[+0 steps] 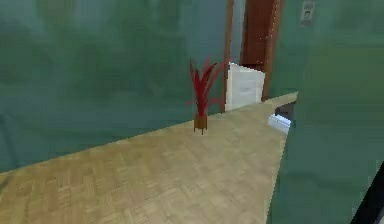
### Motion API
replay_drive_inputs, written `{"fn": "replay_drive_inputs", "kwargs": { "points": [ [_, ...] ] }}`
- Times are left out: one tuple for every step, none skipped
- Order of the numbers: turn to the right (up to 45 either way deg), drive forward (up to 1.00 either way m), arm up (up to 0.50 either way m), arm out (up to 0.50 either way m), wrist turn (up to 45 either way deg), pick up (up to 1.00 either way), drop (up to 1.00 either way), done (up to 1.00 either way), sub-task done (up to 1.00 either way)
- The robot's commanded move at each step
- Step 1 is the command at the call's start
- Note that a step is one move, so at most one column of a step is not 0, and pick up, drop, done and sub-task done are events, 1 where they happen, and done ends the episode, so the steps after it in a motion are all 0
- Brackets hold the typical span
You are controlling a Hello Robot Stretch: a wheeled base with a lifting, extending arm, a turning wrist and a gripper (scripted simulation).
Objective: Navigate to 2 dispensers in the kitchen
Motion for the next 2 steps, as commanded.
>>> {"fn": "replay_drive_inputs", "kwargs": {
  "points": [
    [0.0, 0.85, 0.00, 0.00, 0.0, 0.00, 0.00, 0.00, 0.00],
    [-39.0, 0.00, 0.00, 0.00, 0.0, 0.00, 0.00, 0.00, 0.00]
  ]
}}
